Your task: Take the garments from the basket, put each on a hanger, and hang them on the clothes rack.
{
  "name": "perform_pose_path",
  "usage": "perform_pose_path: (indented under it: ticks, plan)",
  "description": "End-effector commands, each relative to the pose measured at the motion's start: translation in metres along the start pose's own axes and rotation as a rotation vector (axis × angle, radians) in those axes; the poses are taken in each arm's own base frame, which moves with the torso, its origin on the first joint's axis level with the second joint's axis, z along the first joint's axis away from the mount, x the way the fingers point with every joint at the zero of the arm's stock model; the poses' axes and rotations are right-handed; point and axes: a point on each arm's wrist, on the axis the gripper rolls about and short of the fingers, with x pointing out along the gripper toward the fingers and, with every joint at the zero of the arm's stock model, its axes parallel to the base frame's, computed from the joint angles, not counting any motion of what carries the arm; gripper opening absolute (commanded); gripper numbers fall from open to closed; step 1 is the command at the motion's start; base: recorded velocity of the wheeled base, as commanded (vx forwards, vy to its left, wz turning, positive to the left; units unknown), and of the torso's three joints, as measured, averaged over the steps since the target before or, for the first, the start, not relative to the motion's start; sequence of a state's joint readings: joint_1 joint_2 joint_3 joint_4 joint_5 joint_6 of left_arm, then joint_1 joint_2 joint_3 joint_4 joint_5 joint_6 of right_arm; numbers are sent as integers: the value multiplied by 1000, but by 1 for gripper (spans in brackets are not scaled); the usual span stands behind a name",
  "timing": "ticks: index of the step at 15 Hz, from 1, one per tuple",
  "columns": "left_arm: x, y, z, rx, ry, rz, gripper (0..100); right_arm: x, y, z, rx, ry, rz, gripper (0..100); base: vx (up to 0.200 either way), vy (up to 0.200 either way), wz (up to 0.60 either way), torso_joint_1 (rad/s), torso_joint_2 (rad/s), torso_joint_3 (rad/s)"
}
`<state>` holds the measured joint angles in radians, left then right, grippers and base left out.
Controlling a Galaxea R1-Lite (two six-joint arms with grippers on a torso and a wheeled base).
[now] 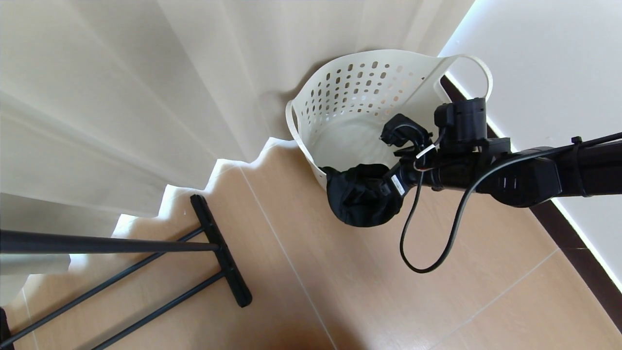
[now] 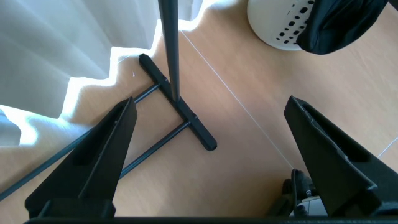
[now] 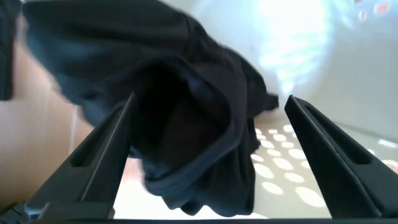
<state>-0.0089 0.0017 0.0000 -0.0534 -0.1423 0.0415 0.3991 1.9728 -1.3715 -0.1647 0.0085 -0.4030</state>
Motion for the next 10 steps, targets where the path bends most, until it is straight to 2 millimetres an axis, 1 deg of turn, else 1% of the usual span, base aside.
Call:
perform_pose_path:
  ticks: [1,4,5,6,10]
  plan:
    - [0,0,0,0,0,-1,100,7,-2,-3,3,21,0,100,0,0,0,0,0,0]
    - [0,0,0,0,0,-1,100,13,-5,-5,7,28,-6,100,0,0,0,0,0,0]
    - [0,0,0,0,0,-1,100,21,-7,-8,8,41,-16,100,0,0,0,0,0,0]
    - [0,0,0,0,0,-1,100,25,-7,-10,8,50,-22,100,0,0,0,0,0,0]
    - [0,0,0,0,0,-1,100,32,-7,-12,8,65,-46,100,0,0,0,0,0,0]
